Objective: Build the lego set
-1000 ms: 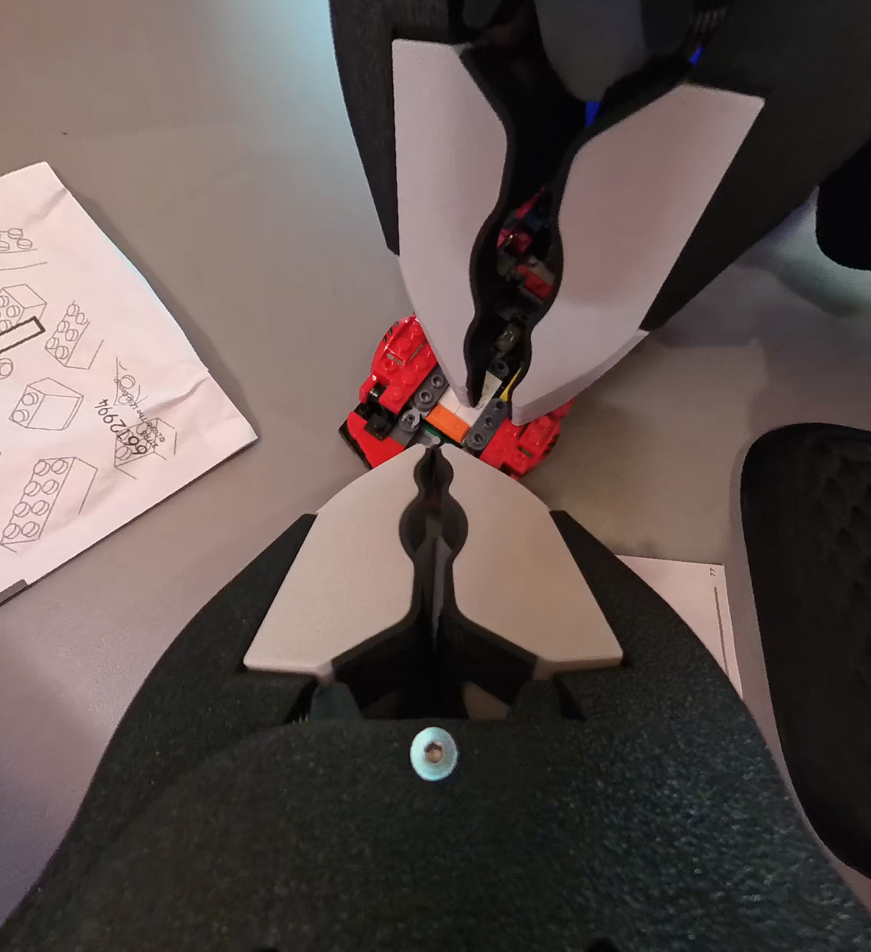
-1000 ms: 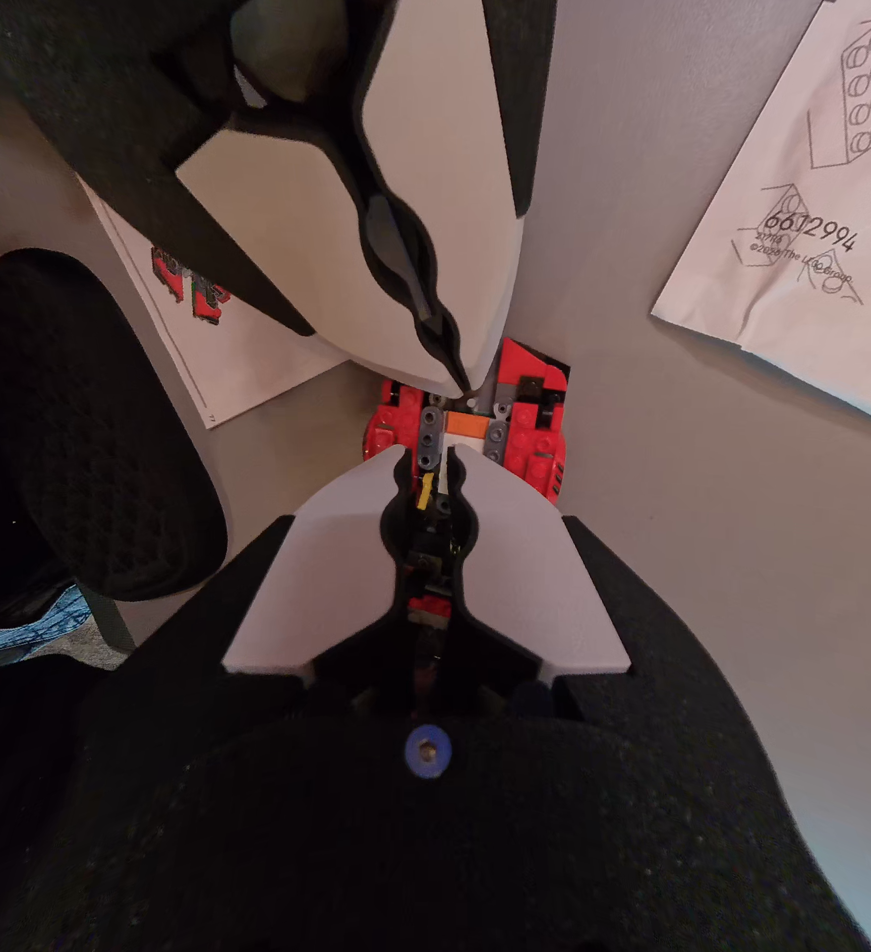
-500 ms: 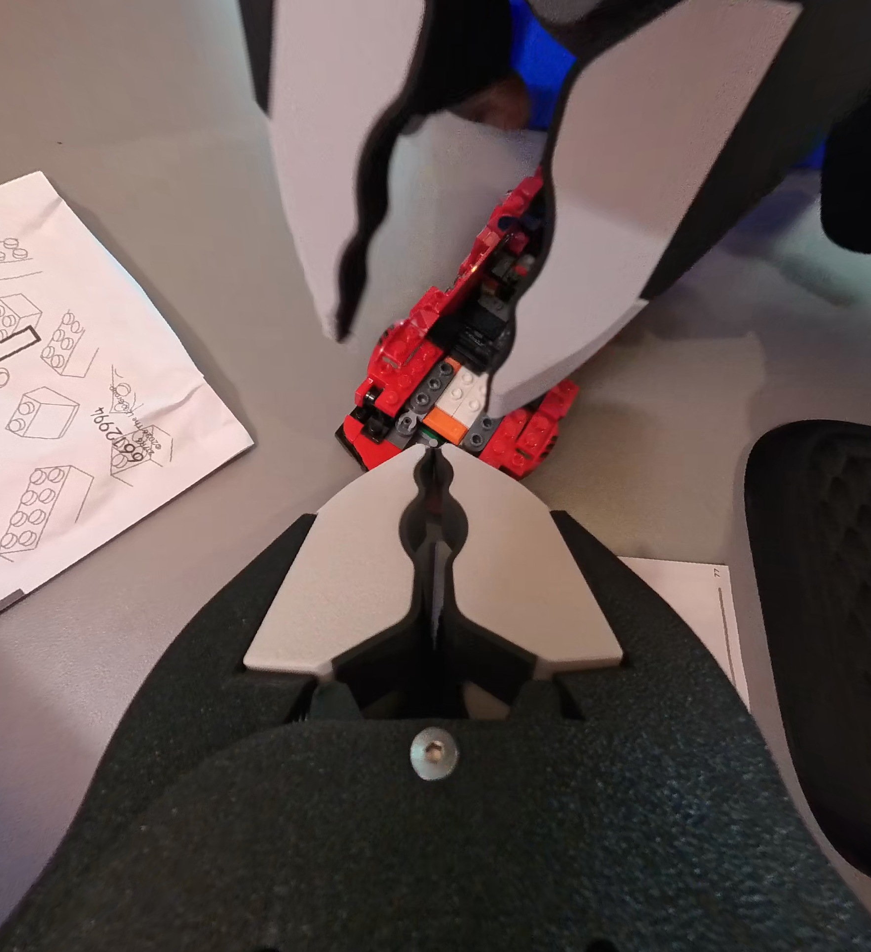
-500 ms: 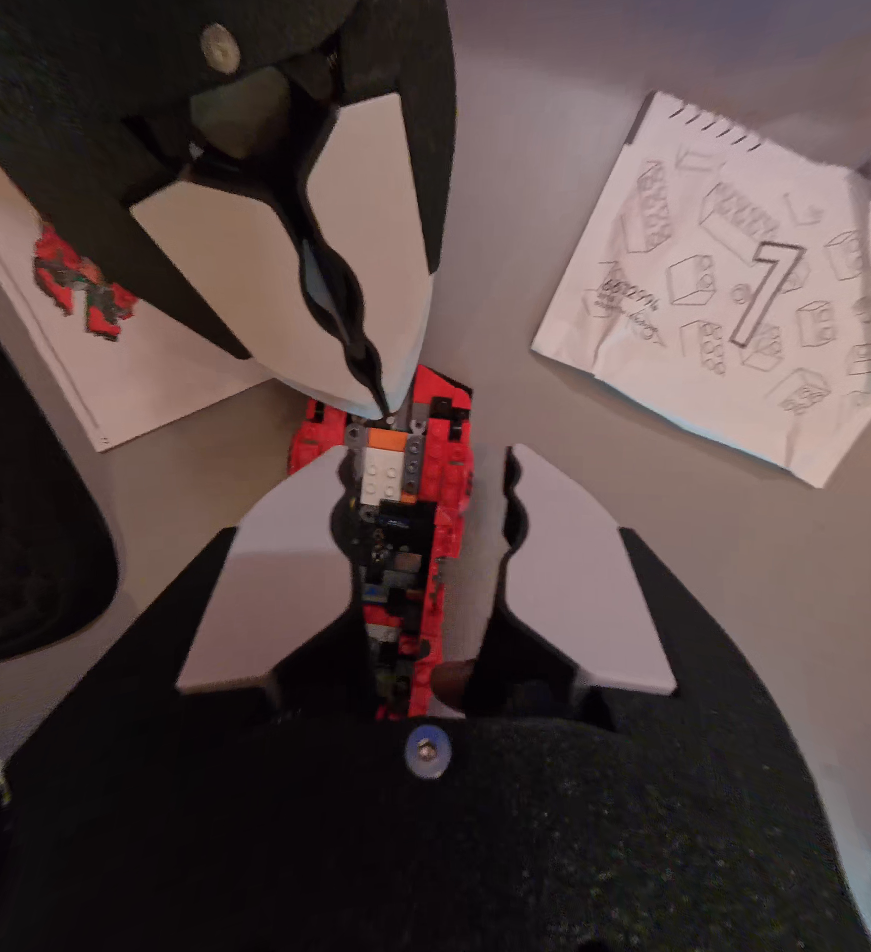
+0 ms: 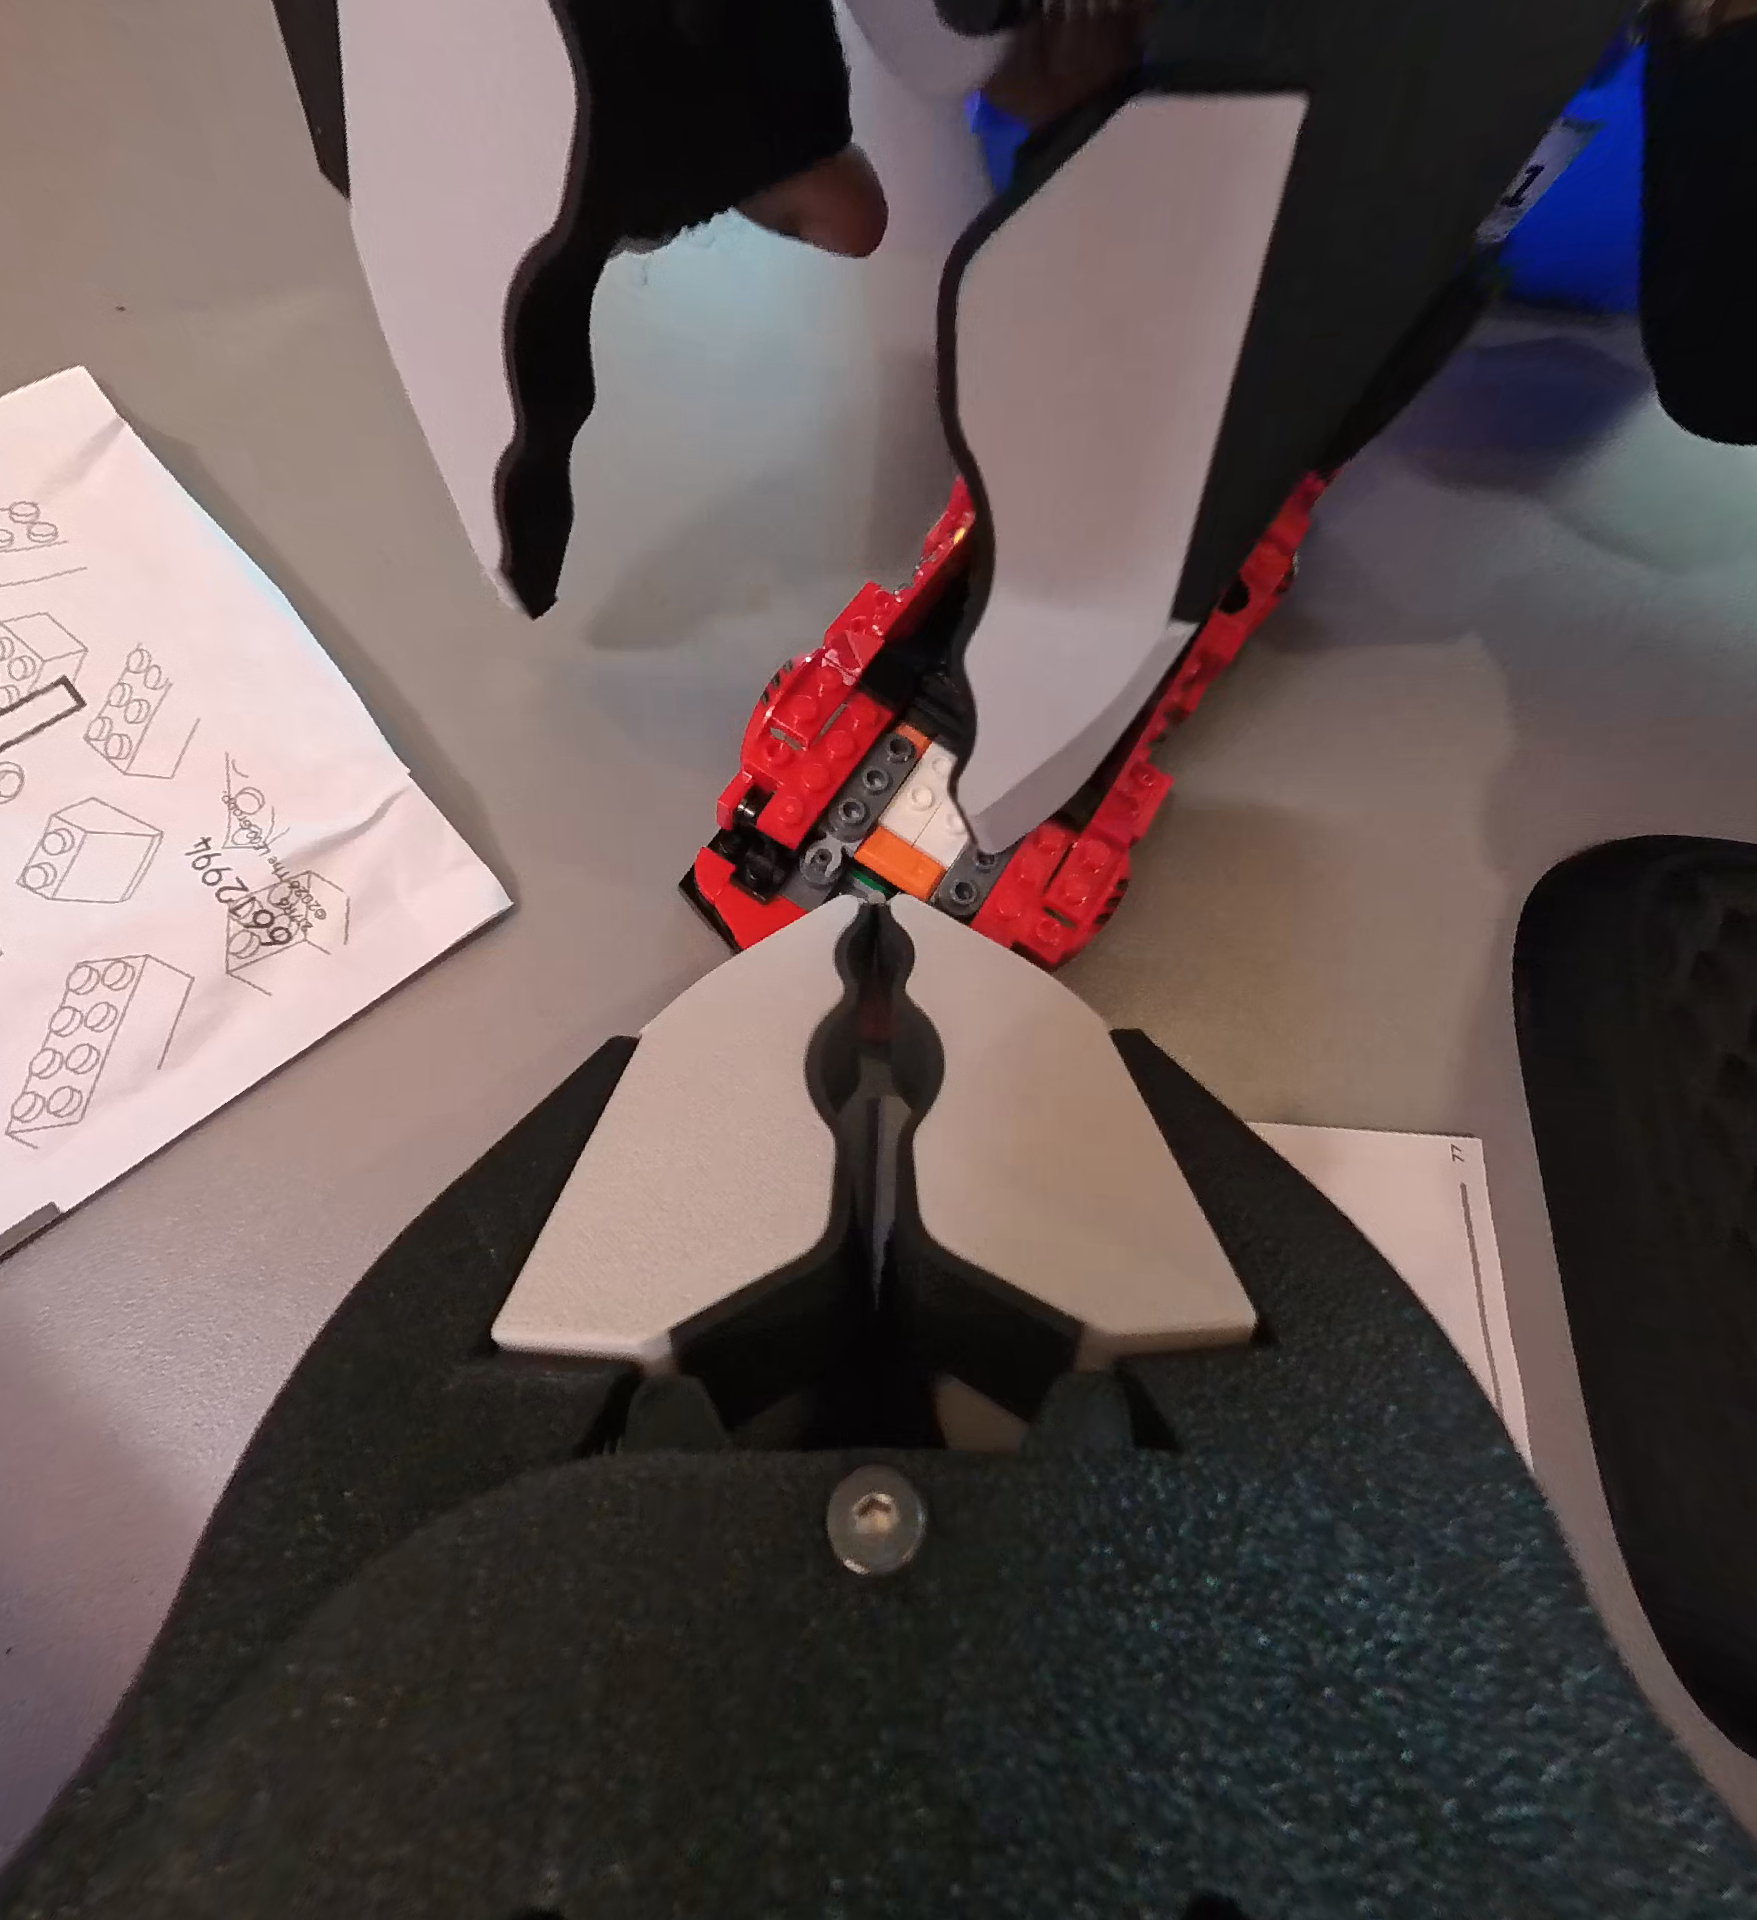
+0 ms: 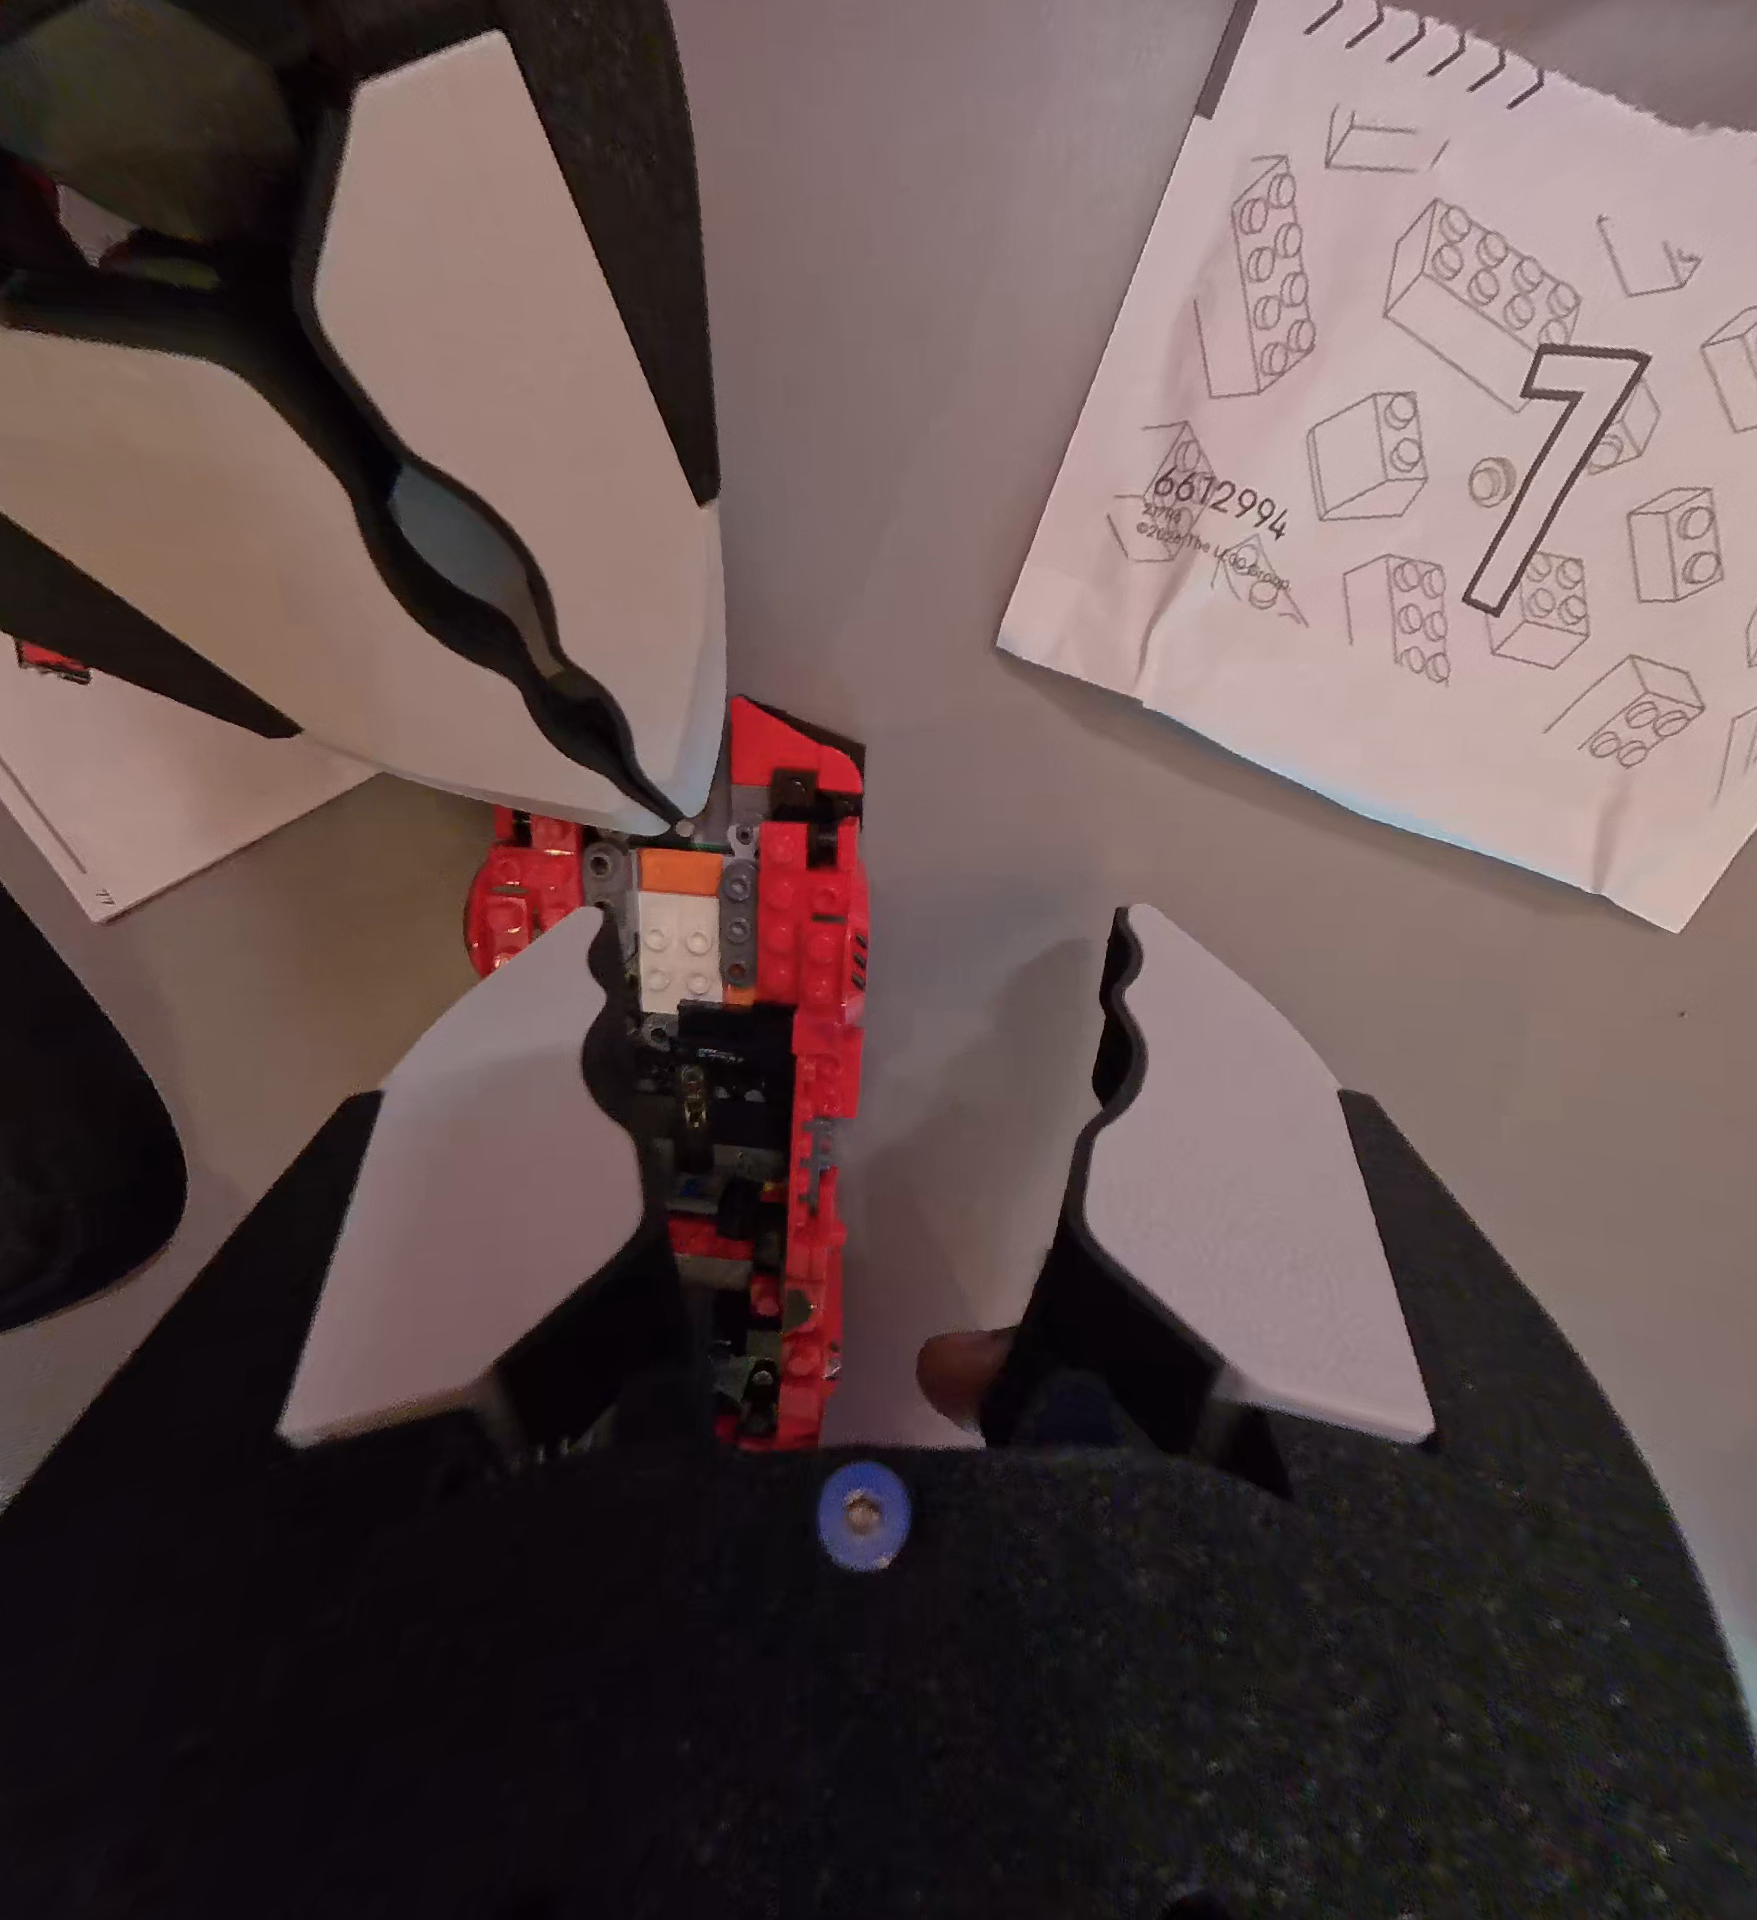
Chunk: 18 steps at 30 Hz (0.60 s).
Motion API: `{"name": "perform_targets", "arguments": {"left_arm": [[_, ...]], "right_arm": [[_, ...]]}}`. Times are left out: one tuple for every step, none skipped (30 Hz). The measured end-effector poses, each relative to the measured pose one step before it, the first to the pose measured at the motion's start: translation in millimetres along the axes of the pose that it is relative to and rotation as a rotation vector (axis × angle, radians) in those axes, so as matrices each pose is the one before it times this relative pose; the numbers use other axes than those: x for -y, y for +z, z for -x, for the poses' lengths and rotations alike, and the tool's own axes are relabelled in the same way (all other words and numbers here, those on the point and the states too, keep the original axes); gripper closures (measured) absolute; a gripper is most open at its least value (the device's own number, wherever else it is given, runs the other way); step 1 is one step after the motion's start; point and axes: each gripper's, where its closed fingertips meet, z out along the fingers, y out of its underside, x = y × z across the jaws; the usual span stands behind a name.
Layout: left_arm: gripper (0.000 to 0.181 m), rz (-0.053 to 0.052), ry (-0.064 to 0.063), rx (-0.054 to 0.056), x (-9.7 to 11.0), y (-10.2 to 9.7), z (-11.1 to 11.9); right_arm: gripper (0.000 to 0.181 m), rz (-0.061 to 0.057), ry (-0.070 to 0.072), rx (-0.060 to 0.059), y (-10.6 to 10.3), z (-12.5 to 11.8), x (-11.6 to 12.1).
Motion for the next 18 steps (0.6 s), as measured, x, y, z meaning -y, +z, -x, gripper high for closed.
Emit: {"name": "perform_targets", "arguments": {"left_arm": [[0.181, 0.0016, 0.0039, 0.0015, 0.08, 0.04, -0.01], [0.181, 0.002, 0.0047, 0.0018, 0.02, 0.01, 0.08], [0.181, 0.0022, 0.0042, 0.0015, 0.04, 0.06, -0.03], [0.181, 0.002, 0.0038, 0.0013, 0.05, 0.18, 0.01], [0.181, 0.0016, 0.0031, 0.0006, 0.05, 0.13, -0.08], [0.181, 0.0022, 0.0029, 0.0006, 0.11, 0.25, -0.11], [0.181, 0.0028, 0.004, 0.0014, -0.08, 0.28, -0.14], [0.181, 0.0016, 0.0045, 0.0007, 0.11, 0.23, -0.15], [0.181, 0.0019, 0.0037, 0.0003, 0.03, 0.15, -0.21], [0.181, 0.0018, 0.0024, -0.0005, 0.15, 0.08, -0.2], [0.181, 0.0006, 0.0008, 0.0001, 0.09, 0.02, -0.06], [0.181, -0.0015, -0.0004, -0.0008, 0.42, -0.13, -0.04], [0.181, -0.0023, -0.0011, -0.0012, 0.39, -0.34, -0.22], [0.181, -0.001, 0.0002, 0.0002, 0.09, -0.26, -0.05], [0.181, -0.0005, 0.0012, 0.0019, 0.02, -0.33, 0.38], [0.181, -0.0002, 0.0003, 0.0016, -0.05, -0.22, 0.25], [0.181, -0.0002, -0.0014, 0.0001, -0.03, -0.13, 0.25], [0.181, -0.0006, -0.0021, -0.0012, 0.03, -0.09, 0.03]], "right_arm": [[0.093, 0.0009, 0.0011, 0.0022, -0.12, 0.46, 0.01], [0.093, 0.003, 0.0004, 0.0021, 0.49, 0.5, -0.13], [0.093, 0.0069, -0.0011, 0.0002, 0.72, 0.28, -0.75], [0.093, 0.0067, -0.0012, -0.0017, 0.63, -0.05, -0.69], [0.093, 0.0016, 0.0003, 0.0013, 0.45, 0.21, -0.03], [0.093, 0.0008, 0.0006, 0.0023, 0.09, 0.31, 0.07], [0.094, 0.0016, 0.0001, -0.0013, -0.09, -0.17, -0.11], [0.093, 0.0031, -0.0003, -0.0012, -0.09, -0.11, -0.31], [0.093, 0.0049, 0.0019, 0.0022, 0.05, 0.17, -0.56], [0.093, 0.005, 0.0016, 0.0017, 0.05, 0.07, -0.56], [0.093, 0.0027, 0.0001, -0.0005, -0.06, -0.19, -0.19], [0.093, 0.0028, -0.0008, 0.0008, 0.06, 0.2, -0.19], [0.093, 0.0036, 0.0001, 0.0001, -0.02, -0.03, -0.31], [0.093, 0.0045, -0.0001, 0.0005, -0.05, 0.1, -0.32], [0.092, 0.0028, -0.0015, 0.0009, -0.14, 0.19, -0.15], [0.092, -0.0047, 0.0001, 0.0025, -0.27, 0.35, 1.14], [0.092, -0.0054, 0.0024, 0.0026, -0.42, 0.34, 1.36], [0.093, 0.0028, 0.0009, -0.0012, 0.0, -0.16, 0.1]]}}
